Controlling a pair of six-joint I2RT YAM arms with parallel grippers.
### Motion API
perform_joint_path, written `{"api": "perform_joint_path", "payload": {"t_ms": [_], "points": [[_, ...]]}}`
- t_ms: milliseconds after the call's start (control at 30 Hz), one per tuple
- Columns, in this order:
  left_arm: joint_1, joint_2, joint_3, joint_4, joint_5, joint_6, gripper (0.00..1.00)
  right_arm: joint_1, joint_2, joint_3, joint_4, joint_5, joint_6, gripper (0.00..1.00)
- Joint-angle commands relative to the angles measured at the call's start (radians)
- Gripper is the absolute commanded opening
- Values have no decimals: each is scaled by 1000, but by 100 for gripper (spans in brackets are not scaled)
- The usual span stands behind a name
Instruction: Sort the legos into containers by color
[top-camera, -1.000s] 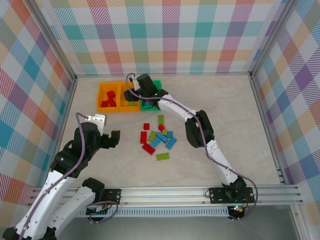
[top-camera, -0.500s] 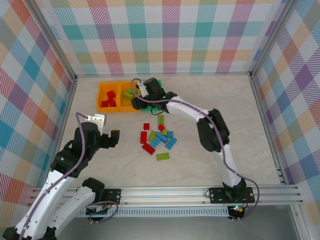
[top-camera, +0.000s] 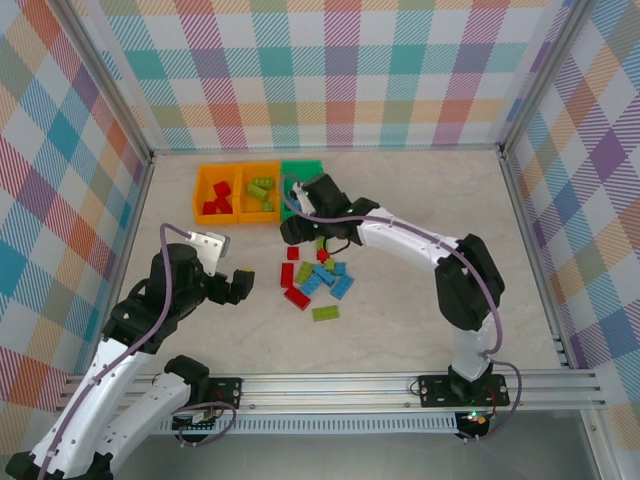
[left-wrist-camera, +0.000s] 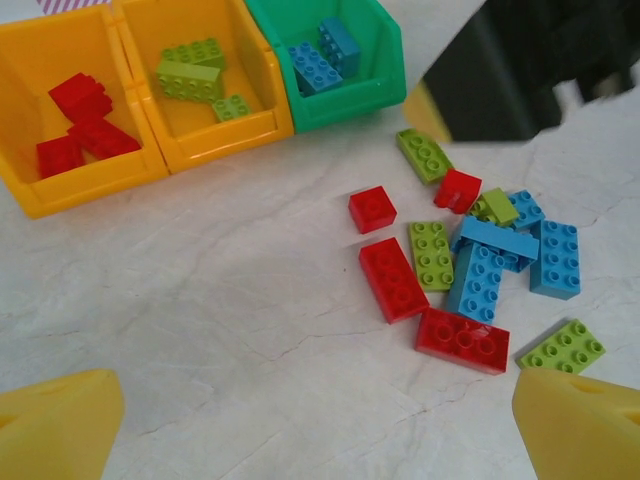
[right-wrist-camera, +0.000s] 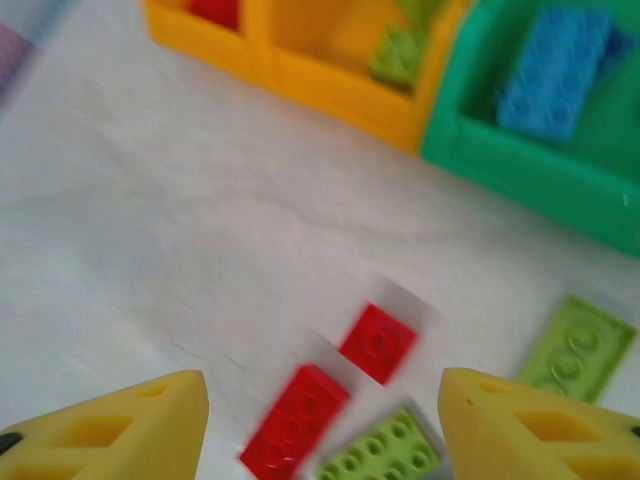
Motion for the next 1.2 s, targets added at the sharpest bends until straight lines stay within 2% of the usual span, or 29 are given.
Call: {"api": "perform_joint_path", "payload": {"t_ms": [0, 100, 267, 400, 467, 600, 1033, 1167], "points": [[-4, -2, 3, -8, 16, 19, 100, -9, 66, 21, -125, 211, 25, 64], [-4, -5, 2, -11, 4, 19, 100, -51, 134, 76, -170, 251, 61, 66], [-4, -3, 0, -12, -8, 19, 100, -69, 269, 228, -283, 207, 76, 74], [-4, 1, 1, -14, -16, 19, 100, -70, 322, 261, -271, 171, 92, 73], [-4, 1, 1, -15, -19, 19, 100, -69, 344, 274, -283, 197, 99, 68], [-4, 1, -1, -13, -19, 19, 100, -69, 347, 252, -272, 235, 100, 51], [-4, -3, 0, -23, -46, 17, 100, -70, 290, 167, -200, 222, 99, 30], [-4, -5, 1, -23, -38, 17, 100, -67, 193, 100, -126, 218, 86, 24]]}}
